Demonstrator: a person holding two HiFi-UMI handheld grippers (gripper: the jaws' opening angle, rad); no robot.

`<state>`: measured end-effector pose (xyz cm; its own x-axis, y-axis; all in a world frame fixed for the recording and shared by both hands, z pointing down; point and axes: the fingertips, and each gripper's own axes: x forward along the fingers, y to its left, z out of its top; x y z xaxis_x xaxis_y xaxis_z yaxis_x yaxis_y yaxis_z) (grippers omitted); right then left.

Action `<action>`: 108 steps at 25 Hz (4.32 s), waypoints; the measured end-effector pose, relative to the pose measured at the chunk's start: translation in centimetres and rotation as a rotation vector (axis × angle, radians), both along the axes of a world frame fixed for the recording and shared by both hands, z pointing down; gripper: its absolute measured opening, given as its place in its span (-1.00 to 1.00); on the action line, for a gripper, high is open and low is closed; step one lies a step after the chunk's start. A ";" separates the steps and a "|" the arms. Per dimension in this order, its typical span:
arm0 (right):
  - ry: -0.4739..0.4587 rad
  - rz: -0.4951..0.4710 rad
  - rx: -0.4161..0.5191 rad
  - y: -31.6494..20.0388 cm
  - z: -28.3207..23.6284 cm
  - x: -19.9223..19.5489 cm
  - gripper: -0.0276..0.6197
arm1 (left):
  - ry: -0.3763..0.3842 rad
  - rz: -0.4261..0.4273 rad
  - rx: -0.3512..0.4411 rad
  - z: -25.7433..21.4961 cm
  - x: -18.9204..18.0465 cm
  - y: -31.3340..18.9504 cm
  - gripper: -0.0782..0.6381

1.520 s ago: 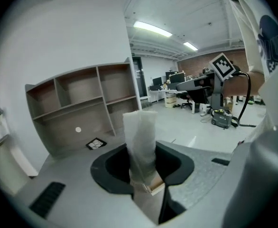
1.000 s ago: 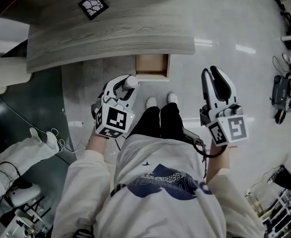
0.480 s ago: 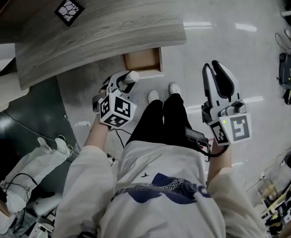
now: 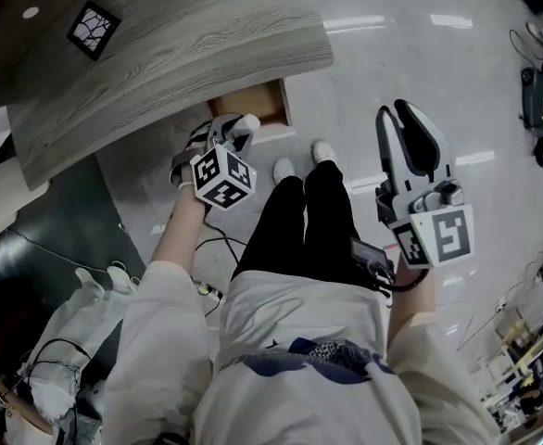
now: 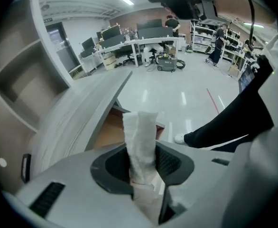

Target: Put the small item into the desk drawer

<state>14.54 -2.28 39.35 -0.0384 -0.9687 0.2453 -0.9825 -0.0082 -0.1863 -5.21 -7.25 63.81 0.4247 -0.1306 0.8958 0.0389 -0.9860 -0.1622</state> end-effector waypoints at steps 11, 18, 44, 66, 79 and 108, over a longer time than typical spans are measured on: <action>0.030 0.026 -0.047 0.5 2.9 1.5 -0.65 | -0.178 0.102 -0.026 7.7 0.4 -0.7 -0.42; 0.038 0.022 -0.074 0.4 4.5 0.9 -0.65 | -0.282 0.193 -0.014 10.6 0.9 -0.2 -0.42; 0.027 0.058 -0.109 1.9 7.4 2.6 -0.65 | -0.536 0.295 0.110 15.9 0.1 -0.5 -0.41; 0.025 0.030 -0.105 1.5 7.4 2.1 -0.65 | -0.462 0.256 -0.044 15.3 0.0 0.1 -0.34; 0.012 0.007 -0.253 -0.1 9.7 0.0 -0.65 | -0.425 0.221 -0.074 14.2 -0.9 -0.1 -0.26; 0.020 -0.231 -0.432 -4.6 7.1 -7.5 -0.65 | 0.157 -0.314 -0.037 -9.2 -1.0 -2.6 -0.26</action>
<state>7.07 -6.86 46.47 -0.2316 -0.7450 0.6256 -0.9710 0.1382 -0.1949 -6.19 -9.85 54.63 0.5019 -0.2455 0.8293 -0.2899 -0.9512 -0.1060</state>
